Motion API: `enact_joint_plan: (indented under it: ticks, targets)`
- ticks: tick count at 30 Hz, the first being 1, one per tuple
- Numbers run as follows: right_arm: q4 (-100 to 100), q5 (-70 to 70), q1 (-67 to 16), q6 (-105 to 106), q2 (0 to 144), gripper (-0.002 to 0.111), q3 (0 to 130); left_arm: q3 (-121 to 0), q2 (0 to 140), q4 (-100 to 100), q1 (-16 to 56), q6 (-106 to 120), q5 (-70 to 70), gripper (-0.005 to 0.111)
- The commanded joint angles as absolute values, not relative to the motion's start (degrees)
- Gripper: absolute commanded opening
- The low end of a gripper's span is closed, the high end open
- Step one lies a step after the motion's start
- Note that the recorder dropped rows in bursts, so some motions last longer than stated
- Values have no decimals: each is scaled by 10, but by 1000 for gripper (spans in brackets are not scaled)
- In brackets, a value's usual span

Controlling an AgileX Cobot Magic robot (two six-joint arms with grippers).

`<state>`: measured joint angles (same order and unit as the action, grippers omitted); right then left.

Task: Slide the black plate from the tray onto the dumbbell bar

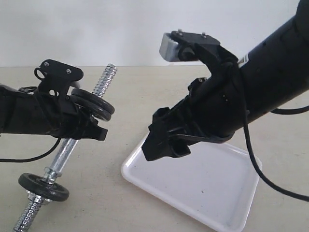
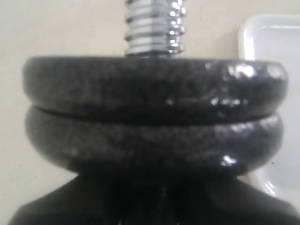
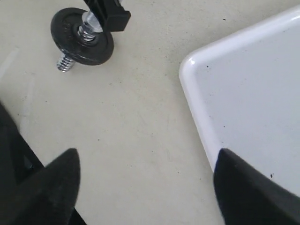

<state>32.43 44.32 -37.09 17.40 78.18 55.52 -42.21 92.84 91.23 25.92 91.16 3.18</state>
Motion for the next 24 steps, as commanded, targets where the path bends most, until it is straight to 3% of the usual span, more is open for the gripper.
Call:
enact_joint_plan:
  ticks: [1,24]
  targets:
    - [324,415,-372,175,778,53,533,-434,930,915,260,908,57,4]
    - [327,417,-372,175,778,53,532,-434,963,921,260,908,77,4]
